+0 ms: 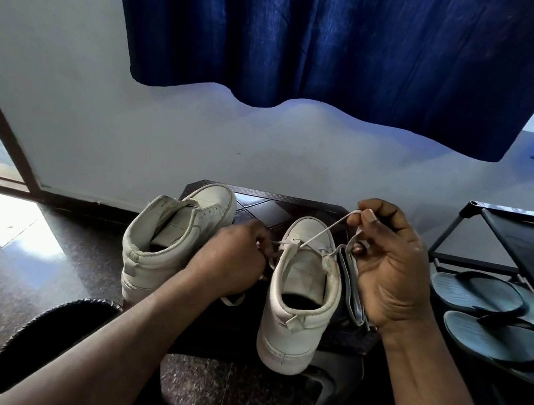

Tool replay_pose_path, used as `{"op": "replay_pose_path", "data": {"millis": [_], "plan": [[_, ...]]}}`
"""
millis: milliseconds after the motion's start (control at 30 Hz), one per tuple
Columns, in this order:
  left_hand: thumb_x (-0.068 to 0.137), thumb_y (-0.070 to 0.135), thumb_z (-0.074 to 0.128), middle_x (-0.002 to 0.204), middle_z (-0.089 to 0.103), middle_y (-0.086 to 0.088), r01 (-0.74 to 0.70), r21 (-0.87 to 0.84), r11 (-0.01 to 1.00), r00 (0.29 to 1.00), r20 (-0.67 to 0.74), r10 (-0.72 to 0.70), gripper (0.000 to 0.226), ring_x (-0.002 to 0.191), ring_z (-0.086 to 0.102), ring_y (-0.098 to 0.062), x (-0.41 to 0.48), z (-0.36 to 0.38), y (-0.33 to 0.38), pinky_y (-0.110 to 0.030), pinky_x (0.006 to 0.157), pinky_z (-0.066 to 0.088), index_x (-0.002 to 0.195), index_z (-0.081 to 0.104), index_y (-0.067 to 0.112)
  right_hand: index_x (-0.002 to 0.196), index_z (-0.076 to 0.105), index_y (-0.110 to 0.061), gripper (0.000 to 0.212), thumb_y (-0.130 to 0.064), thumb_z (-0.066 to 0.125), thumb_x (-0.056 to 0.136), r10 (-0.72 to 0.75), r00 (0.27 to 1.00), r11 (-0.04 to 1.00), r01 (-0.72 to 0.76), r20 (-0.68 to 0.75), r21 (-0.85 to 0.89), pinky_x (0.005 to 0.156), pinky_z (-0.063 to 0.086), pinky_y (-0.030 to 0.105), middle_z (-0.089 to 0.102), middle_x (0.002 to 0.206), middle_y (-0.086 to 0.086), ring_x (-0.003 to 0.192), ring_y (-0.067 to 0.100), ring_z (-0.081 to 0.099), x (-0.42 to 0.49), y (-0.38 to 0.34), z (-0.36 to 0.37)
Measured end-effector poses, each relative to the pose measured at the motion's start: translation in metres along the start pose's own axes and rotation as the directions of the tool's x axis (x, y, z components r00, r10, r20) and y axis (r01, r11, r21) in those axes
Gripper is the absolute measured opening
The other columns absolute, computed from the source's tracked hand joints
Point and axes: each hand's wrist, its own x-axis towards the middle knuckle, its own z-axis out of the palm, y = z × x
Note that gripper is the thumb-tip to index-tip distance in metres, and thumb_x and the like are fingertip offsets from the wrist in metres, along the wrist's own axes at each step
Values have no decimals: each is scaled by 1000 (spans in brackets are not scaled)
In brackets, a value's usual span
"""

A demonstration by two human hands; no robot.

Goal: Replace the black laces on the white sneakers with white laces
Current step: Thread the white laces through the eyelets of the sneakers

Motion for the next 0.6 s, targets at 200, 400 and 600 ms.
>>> {"op": "replay_pose_path", "data": {"millis": [200,400,600], "plan": [[94,10,57,87,73,10,-30,-230,973,997,57,44,21,70,59,2,-2,1,4,-18,63,45,95,70,26,88,76,-18,15,-9,64,85,-4,998,995,-3,66,104,68,43,20,69,79,2,79,11,66,4,4,-4],[91,7,52,103,69,5,-16,20,1000,999,48,16,23,97,62,-18,3,0,1,-25,75,40,89,59,29,94,75,-16,19,-7,59,87,17,998,959,-33,61,282,82,43,33,65,80,4,81,16,62,8,7,-9],[93,6,51,101,73,-1,21,35,999,996,91,-24,23,99,65,-25,3,-2,1,-31,79,47,88,64,24,99,69,-15,19,-11,53,90,52,995,936,-80,89,342,70,50,30,61,75,3,72,16,57,8,9,-6]]}}
